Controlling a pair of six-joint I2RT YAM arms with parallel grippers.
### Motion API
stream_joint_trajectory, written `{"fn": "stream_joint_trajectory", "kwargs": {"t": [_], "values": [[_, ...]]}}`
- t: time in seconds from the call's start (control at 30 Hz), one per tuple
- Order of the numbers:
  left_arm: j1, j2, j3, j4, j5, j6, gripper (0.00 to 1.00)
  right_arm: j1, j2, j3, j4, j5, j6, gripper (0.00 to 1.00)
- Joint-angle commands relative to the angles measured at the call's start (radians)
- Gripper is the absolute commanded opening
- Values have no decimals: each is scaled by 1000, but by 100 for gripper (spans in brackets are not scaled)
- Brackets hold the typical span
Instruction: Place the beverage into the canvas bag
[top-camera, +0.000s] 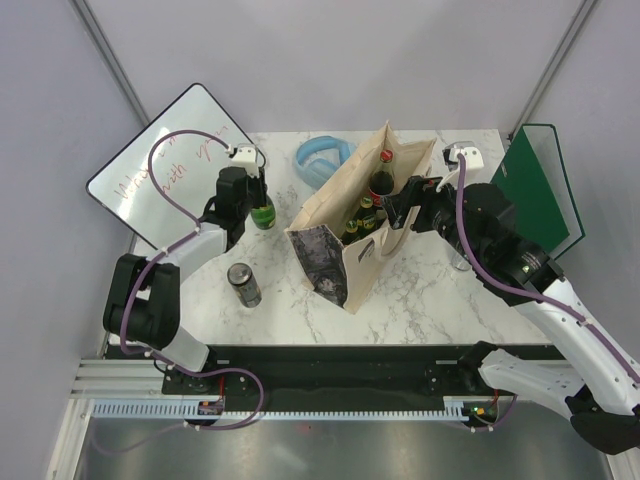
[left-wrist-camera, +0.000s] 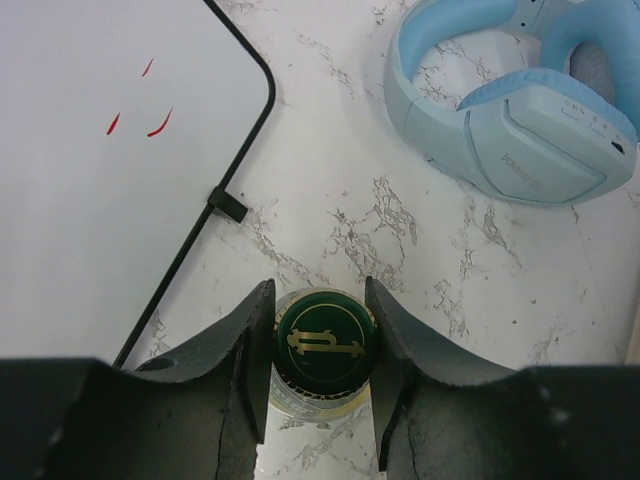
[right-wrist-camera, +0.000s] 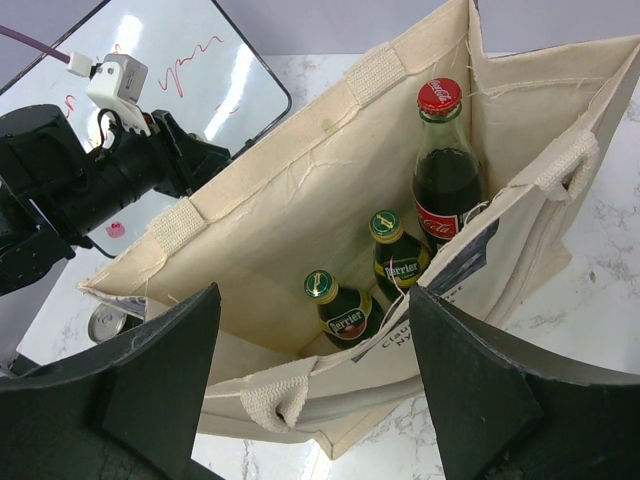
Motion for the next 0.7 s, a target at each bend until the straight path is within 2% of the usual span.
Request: {"fn": "stream_joint_trajectory", "kwargs": {"t": [0.0,0.23,0.47,0.67], "values": [[-3,-28,34,3,-7,7,2,3,6,-3,38,-2,-6,83],[-14,-77,136,-172,7,6,2,3,4,-12,42,-5,-2,83],[-15,-140,208,-323,82,12,2,3,-7,-33,45,-1,8,83],[-17,-191,214,-353,96,27,2,1,-25,-47,47,-5,25,83]]}}
